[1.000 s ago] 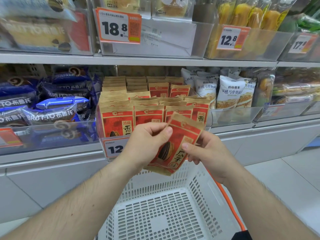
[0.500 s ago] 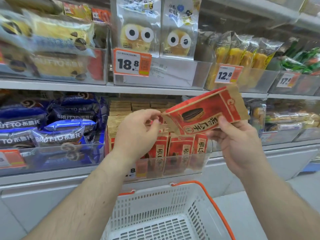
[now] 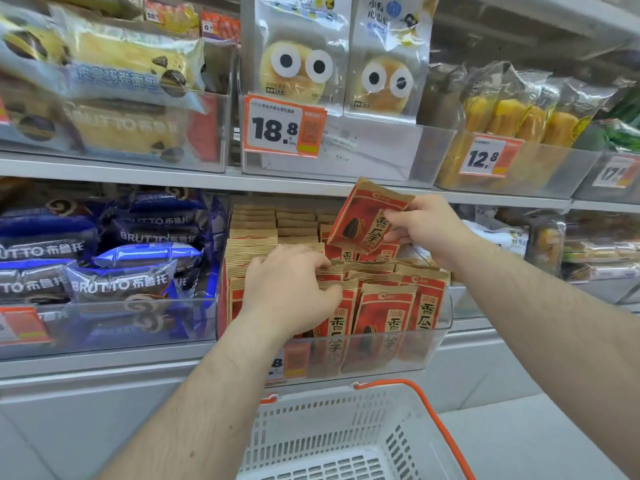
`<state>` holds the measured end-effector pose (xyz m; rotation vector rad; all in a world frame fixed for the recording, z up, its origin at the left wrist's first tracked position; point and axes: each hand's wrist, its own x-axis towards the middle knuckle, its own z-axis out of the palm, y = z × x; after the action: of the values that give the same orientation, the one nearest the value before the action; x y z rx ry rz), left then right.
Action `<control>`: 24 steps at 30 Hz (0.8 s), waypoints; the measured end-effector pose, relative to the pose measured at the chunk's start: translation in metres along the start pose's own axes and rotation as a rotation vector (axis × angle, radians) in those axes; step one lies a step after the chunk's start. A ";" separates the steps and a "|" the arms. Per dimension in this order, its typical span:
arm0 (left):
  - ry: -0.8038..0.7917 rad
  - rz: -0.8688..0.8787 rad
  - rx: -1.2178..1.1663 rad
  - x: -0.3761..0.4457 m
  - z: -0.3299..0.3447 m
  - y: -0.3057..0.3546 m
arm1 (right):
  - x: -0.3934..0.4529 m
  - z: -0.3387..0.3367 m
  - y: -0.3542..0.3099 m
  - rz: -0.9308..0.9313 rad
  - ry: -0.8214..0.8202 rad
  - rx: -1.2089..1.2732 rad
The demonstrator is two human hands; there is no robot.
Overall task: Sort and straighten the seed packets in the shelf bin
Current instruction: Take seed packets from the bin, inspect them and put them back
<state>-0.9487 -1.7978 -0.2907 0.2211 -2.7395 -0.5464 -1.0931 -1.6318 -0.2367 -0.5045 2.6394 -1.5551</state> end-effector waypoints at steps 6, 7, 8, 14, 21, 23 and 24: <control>0.017 -0.020 -0.019 0.006 0.003 -0.003 | 0.034 0.018 0.015 0.060 -0.132 -0.129; 0.007 -0.015 -0.011 0.007 0.004 -0.003 | 0.039 0.020 0.018 0.080 -0.158 -0.146; -0.004 -0.009 -0.005 0.007 0.004 -0.003 | 0.045 0.021 0.021 0.102 -0.185 -0.165; -0.025 -0.006 -0.002 0.010 0.004 -0.004 | 0.061 0.035 0.023 0.108 -0.338 -0.451; 0.009 -0.022 -0.002 0.011 0.009 -0.005 | 0.069 0.043 0.017 -0.087 -0.133 -0.671; 0.017 -0.027 -0.004 0.011 0.010 -0.004 | 0.073 0.048 0.022 -0.071 -0.148 -0.783; 0.019 -0.031 -0.005 0.010 0.010 -0.004 | 0.074 0.051 0.023 -0.064 -0.142 -0.831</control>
<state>-0.9615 -1.7999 -0.2981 0.2664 -2.7203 -0.5561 -1.1592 -1.6863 -0.2715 -0.6826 3.0605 -0.3256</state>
